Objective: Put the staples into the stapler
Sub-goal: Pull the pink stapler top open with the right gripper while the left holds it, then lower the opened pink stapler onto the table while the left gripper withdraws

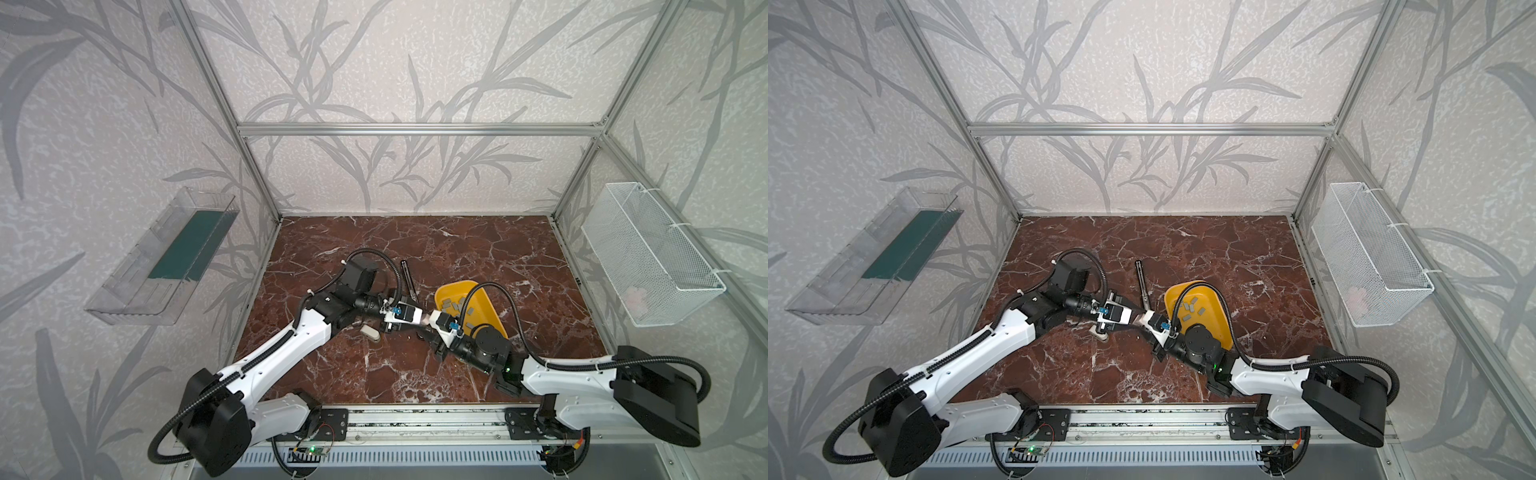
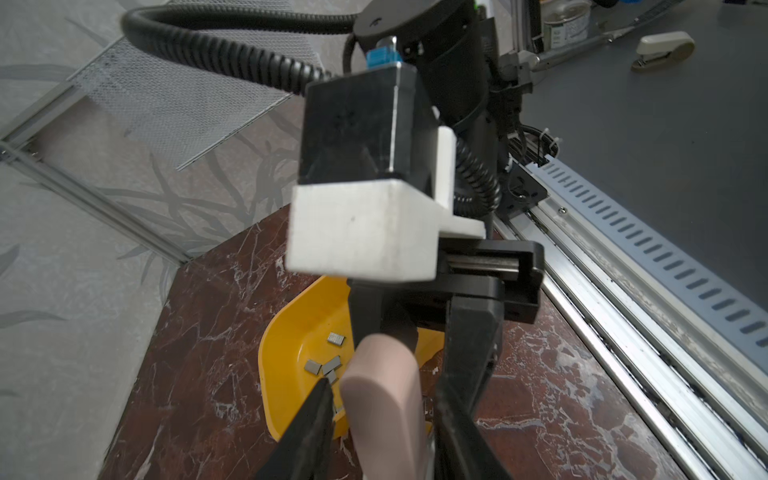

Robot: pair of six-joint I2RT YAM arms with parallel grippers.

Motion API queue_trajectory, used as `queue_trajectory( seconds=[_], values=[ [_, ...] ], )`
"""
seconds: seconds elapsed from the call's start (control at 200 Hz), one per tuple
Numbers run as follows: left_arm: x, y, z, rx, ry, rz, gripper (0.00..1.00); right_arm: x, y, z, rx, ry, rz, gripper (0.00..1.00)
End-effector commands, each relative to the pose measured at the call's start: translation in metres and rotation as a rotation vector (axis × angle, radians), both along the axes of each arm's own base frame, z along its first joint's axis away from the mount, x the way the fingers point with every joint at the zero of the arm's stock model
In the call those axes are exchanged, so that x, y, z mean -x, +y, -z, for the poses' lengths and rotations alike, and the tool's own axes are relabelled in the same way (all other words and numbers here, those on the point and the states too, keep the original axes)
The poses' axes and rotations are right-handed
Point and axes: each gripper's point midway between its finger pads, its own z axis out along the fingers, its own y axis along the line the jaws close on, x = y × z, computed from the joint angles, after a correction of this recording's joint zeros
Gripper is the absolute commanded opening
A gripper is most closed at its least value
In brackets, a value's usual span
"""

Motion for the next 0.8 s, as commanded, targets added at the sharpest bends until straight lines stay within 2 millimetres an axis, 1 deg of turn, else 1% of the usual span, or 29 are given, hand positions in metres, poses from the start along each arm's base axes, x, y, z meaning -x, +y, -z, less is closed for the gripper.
queue_trajectory(
  seconds=[0.0,0.005,0.02,0.165,0.255,0.365,0.395,0.48,0.54,0.62,0.71,0.795],
  values=[
    [-0.026,0.007,-0.025,0.077,-0.105,-0.133,0.49,-0.018,-0.007,-0.02,-0.078,0.136,0.123,0.0],
    [-0.027,0.008,-0.026,0.08,-0.108,-0.136,0.5,-0.019,-0.008,-0.015,-0.06,0.153,0.132,0.0],
    [-0.029,0.009,-0.027,0.084,-0.112,-0.148,0.5,-0.021,-0.009,-0.013,-0.052,0.17,0.146,0.0],
    [-0.053,0.034,-0.044,0.124,-0.153,-0.285,0.56,-0.03,-0.011,-0.004,-0.018,0.258,0.219,0.0],
    [-0.071,0.052,-0.055,0.143,-0.201,-0.384,0.57,-0.036,-0.011,0.008,0.033,0.307,0.266,0.0],
    [-0.097,0.08,-0.074,0.219,-0.264,-0.546,0.58,-0.041,-0.004,0.031,0.123,0.378,0.318,0.0],
    [-0.103,0.087,-0.077,0.231,-0.281,-0.586,0.58,-0.041,-0.001,0.035,0.137,0.394,0.326,0.0],
    [-0.115,0.1,-0.076,0.216,-0.341,-0.67,0.58,-0.042,0.007,0.052,0.199,0.452,0.359,0.0],
    [-0.121,0.105,-0.069,0.174,-0.375,-0.704,0.58,-0.042,0.009,0.061,0.231,0.479,0.386,0.0],
    [-0.127,0.109,-0.063,0.138,-0.401,-0.731,0.58,-0.045,0.011,0.075,0.269,0.522,0.421,0.0],
    [-0.131,0.112,-0.067,0.14,-0.404,-0.76,0.58,-0.046,0.015,0.09,0.315,0.566,0.446,0.0],
    [-0.132,0.114,-0.067,0.142,-0.395,-0.771,0.58,-0.048,0.02,0.106,0.357,0.607,0.472,0.0]
  ],
)
